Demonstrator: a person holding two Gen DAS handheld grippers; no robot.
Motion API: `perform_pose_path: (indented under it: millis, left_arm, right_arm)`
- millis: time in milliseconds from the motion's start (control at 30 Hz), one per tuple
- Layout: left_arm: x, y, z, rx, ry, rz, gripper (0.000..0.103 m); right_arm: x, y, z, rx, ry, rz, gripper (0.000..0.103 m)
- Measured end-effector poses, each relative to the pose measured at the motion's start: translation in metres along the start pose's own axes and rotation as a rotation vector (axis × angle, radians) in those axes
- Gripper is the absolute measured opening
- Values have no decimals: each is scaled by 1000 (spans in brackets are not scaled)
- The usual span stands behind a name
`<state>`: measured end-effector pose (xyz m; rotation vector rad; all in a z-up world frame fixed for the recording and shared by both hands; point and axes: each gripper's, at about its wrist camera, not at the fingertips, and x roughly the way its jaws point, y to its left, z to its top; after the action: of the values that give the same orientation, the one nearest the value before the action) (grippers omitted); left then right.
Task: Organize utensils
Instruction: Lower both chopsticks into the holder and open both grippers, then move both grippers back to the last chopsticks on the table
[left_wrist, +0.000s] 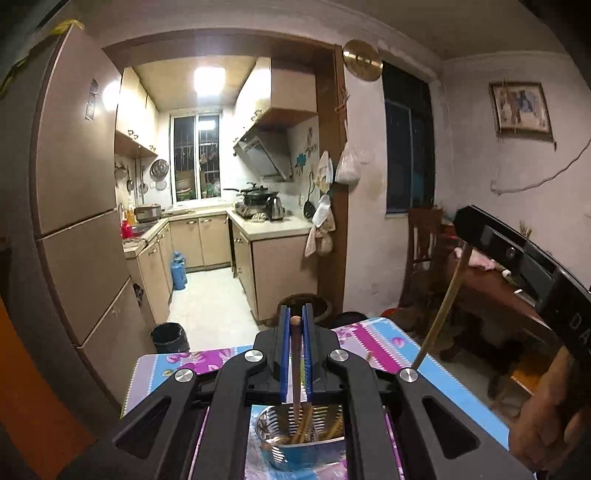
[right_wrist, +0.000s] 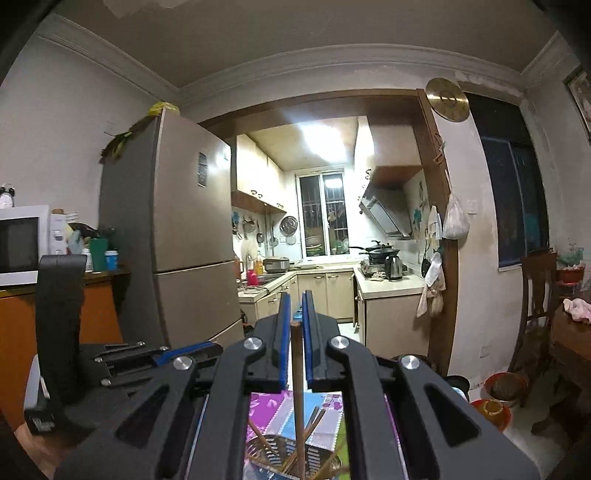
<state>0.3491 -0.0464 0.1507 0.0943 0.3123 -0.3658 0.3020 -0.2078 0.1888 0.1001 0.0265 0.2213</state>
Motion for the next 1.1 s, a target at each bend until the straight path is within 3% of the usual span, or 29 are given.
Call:
perform_pose_path:
  millis: [167,367,600,700,767,933,1033,1100]
  left_arm:
    - [40,-3,-17,51,29,54,7]
    - [84,-5,-57,65,126,57,7]
    - [105,5,-88,39,178,50,8]
    - [100,9,-90,42,178,59,13]
    - [85,13,-79,40,129,84,21]
    - [4,39,-31,-21,-78,148,43]
    - [-68,50,-14,-55,-224,205,49]
    - [-121,44,-20,-32,-286,247,49]
  right_arm:
    - [39,-7,-30,16,47,-21,5]
    - [70,-17,-73,78,136,-38,5]
    - [83,-7,-107,27,222,-48,5]
    - [82,-6,-107,7,241,-72,12]
    - [71,-9,-95,9,206,-77,25]
    - [1,-20,-36,-5,65,-66,25]
    - [-70,-29,-12,-55,-17,-79,25]
    - [-119,-35,-5,-95,-65,-119,29]
